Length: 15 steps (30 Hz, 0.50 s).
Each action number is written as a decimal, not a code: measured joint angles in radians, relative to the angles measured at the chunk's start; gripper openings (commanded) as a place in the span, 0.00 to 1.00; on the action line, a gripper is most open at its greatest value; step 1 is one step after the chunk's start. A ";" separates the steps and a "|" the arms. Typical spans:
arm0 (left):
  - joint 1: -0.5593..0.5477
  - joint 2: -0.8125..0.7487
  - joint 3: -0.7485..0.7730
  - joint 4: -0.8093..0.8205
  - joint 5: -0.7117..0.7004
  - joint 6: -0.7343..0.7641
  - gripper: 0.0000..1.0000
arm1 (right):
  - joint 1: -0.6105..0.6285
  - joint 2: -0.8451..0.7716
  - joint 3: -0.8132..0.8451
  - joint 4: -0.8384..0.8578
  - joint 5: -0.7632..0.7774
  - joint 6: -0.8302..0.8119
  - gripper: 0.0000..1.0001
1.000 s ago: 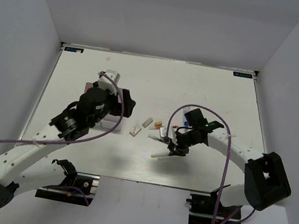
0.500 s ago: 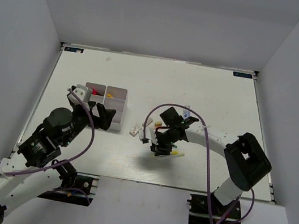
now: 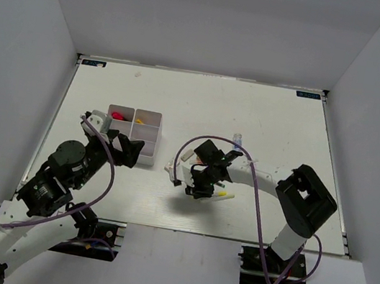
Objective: Sort the stationery into containers
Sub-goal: Pick up the pen from the center of the board.
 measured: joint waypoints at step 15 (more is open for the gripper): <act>0.000 -0.030 -0.015 0.001 0.005 0.000 0.99 | 0.007 -0.026 -0.014 0.011 0.137 0.005 0.22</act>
